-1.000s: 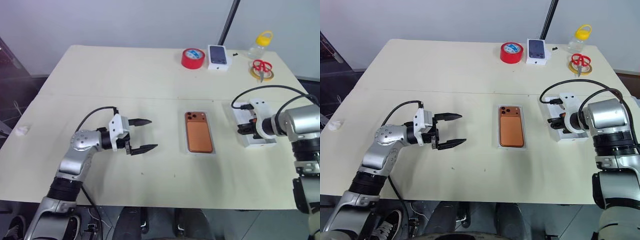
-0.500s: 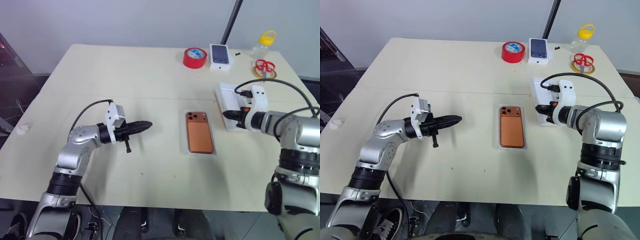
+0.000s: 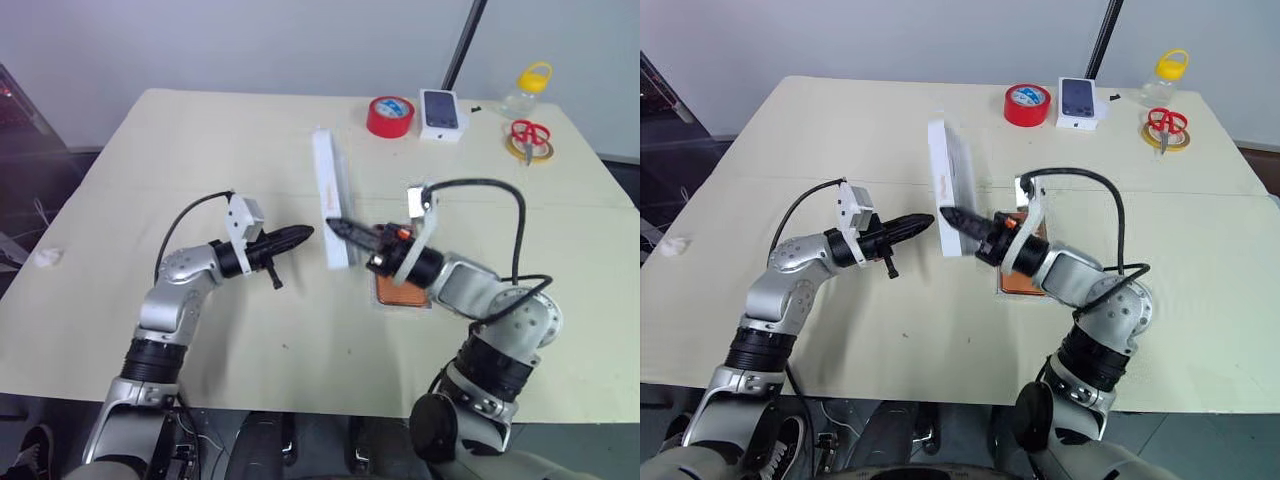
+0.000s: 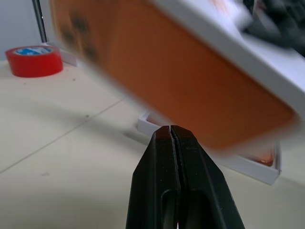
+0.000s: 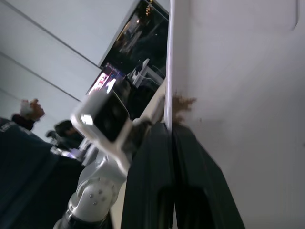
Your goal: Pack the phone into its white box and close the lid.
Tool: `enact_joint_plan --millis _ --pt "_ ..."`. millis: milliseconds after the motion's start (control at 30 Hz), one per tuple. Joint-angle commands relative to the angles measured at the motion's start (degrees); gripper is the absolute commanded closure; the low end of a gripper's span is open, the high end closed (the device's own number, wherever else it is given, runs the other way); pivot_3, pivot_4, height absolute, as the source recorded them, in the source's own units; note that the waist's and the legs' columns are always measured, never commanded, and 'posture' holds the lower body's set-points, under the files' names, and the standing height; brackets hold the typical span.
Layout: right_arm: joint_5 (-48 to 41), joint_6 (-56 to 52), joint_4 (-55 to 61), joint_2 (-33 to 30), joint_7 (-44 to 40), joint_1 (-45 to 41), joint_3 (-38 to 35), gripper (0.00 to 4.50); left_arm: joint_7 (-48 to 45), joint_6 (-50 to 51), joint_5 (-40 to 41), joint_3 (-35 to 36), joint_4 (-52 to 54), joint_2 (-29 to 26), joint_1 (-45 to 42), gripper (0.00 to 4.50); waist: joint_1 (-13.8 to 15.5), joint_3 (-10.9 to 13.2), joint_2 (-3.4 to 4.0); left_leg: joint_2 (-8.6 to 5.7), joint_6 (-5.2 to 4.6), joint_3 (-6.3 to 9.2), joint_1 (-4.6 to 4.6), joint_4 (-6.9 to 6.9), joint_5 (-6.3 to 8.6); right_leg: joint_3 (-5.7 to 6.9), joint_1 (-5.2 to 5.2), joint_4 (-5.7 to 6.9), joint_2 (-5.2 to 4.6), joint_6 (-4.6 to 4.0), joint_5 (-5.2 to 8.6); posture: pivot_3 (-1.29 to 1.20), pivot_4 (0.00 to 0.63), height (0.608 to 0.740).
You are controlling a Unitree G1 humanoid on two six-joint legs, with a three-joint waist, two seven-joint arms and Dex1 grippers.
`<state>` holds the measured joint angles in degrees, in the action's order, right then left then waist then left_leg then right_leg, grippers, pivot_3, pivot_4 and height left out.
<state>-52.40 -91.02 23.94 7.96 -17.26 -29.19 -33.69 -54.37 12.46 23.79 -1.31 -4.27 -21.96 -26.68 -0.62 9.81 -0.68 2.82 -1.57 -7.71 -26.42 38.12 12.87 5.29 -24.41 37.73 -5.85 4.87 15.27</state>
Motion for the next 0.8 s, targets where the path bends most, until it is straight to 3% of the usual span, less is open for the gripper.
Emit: enact_joint_plan --millis 33,100,200,433,800 --pt "-7.17 -1.48 0.13 1.39 2.99 4.51 0.7 4.5 0.43 0.13 0.94 0.68 3.0 -0.01 -0.25 4.46 -0.25 0.02 0.04 0.01 0.0 0.0 0.0 0.0 0.0 0.0 -0.01 0.0 0.0 0.0 0.0 0.0 0.15 0.723" --pt "-10.06 -1.48 -2.35 -0.6 4.97 5.94 1.05 4.5 0.37 0.64 1.22 0.32 3.82 0.1 0.65 4.46 -0.53 0.0 0.05 0.01 0.0 0.0 0.02 -0.02 0.0 0.0 -0.04 0.03 0.01 0.0 0.0 0.0 0.15 0.723" --pt "-14.87 -1.48 -10.7 -0.03 12.2 2.15 -4.4 4.5 0.63 -0.47 -0.04 -1.05 3.89 0.83 1.7 4.46 -0.67 -0.04 0.09 0.07 0.0 0.0 0.08 -0.03 0.0 -0.01 -0.02 0.07 0.07 -0.01 0.0 0.0 0.15 0.723" --pt "-19.36 -0.85 -20.25 -3.89 21.91 -3.98 -10.19 4.5 4.0 -0.74 -2.61 -4.62 -0.95 7.2 -0.2 4.46 -0.14 -0.04 0.09 0.01 -0.01 0.0 0.04 -0.02 0.0 -0.02 -0.02 0.04 0.04 -0.01 0.0 0.0 0.15 0.723" --pt "-27.42 2.98 -19.44 -15.01 23.15 2.74 -6.47 4.5 5.09 -3.69 -6.32 -8.5 -9.77 15.88 -3.41 4.46 0.04 -0.12 0.13 0.01 -0.06 0.01 0.05 -0.02 0.02 -0.01 0.01 0.03 0.03 0.0 0.0 0.0 0.15 0.723"
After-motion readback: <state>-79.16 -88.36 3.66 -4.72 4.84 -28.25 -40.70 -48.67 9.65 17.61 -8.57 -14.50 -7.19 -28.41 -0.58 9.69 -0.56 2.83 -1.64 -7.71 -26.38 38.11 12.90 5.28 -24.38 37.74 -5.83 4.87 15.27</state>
